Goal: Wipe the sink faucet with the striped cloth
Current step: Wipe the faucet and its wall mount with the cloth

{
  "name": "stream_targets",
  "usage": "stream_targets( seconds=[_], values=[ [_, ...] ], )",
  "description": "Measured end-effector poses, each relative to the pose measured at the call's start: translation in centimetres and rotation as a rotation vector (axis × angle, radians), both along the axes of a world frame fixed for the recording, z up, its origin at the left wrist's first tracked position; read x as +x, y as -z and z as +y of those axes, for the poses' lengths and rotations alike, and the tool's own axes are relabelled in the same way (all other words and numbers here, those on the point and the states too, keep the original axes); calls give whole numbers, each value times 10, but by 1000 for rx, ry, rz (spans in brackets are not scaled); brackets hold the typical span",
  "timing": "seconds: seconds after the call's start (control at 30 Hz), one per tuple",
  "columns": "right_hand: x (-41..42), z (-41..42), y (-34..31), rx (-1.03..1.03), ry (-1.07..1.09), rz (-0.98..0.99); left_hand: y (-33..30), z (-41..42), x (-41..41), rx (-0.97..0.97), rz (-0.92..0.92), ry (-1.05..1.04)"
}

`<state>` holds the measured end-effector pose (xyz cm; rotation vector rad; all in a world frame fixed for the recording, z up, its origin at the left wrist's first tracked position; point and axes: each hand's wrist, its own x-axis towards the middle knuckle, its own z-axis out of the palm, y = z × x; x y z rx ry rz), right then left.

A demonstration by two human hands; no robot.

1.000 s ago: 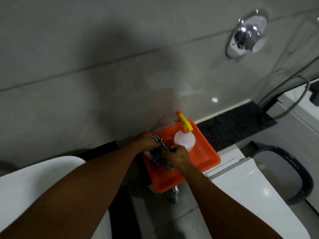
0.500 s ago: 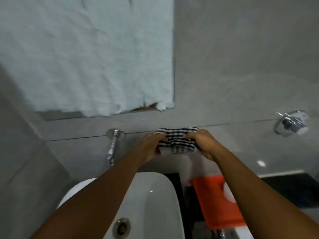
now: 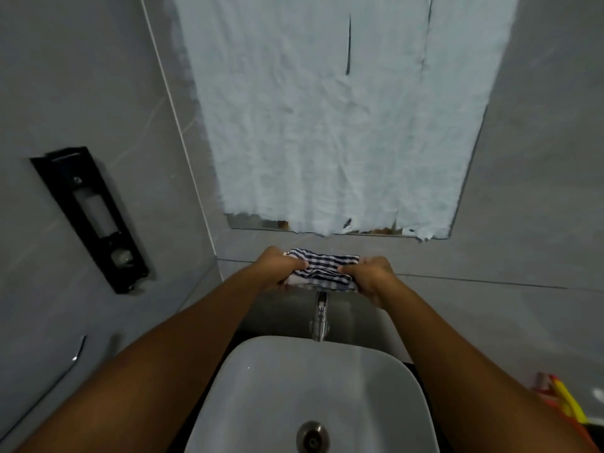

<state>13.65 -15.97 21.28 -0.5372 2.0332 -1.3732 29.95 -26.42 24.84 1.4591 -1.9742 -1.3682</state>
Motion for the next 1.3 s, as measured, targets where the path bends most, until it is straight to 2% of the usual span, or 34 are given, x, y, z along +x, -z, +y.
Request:
stream_targets(
  seconds=[0.03,0.1,0.13,0.17,0.2,0.27,0.37,0.43,0.5,0.53,0.6,0.7,0.77,0.8,0.83,0.9,0.93,0.97,1.0,1.03,1.07,1.13,1.17,1.2,1.3],
  values=[
    [1,-2,6,25,38,35,7,2,-1,-89,-90,-27],
    [3,-3,18,36,84,55,19,10,-6,-424,-318,-110],
    [4,-1,23,12,91,57,25,17,-9,-589,-353,-130],
    [5,1,26,-38,93,74,30,25,-13,-675,-320,-115],
    [5,5,27,-104,91,123,35,31,-19,-682,-277,-77],
    [4,18,28,-208,76,410,46,38,-34,-546,-210,22],
    [-18,42,36,-220,40,1159,56,33,-48,-244,4,7],
    [-44,52,46,-147,-31,1479,59,22,-50,148,282,-79],
    [-68,55,60,-48,-121,1658,65,14,-45,547,486,-67],
    [-77,54,67,-16,-157,1725,67,14,-43,649,539,-49],
    [-91,48,80,34,-177,1833,75,14,-43,733,606,-47],
    [-107,36,95,31,-140,1928,81,10,-43,738,601,-67],
    [-115,29,104,-14,-89,1986,77,8,-47,635,549,-89],
    [-118,26,107,-44,-59,2006,72,9,-53,449,408,-80],
    [-120,23,110,-77,-30,2024,69,13,-61,193,185,-36],
    [-121,19,112,-115,1,2043,73,23,-77,-304,-344,118],
    [-121,18,112,-124,5,2043,71,27,-85,-399,-451,117],
    [-121,19,112,-130,9,2042,67,29,-87,-422,-441,121],
    [-121,19,111,-135,12,2039,68,23,-84,-372,-274,115],
    [-120,19,110,-139,9,2032,71,13,-77,-190,-10,69],
    [-120,20,109,-142,4,2026,73,5,-69,97,256,20],
    [-118,20,108,-135,2,2019,80,-2,-53,653,565,33],
    [-118,20,108,-120,-3,2015,84,-2,-48,783,637,47],
    [-117,20,107,-106,-8,2012,88,-2,-46,831,652,60],
    [-116,21,106,-95,-7,2003,88,0,-46,873,654,80]
  ],
)
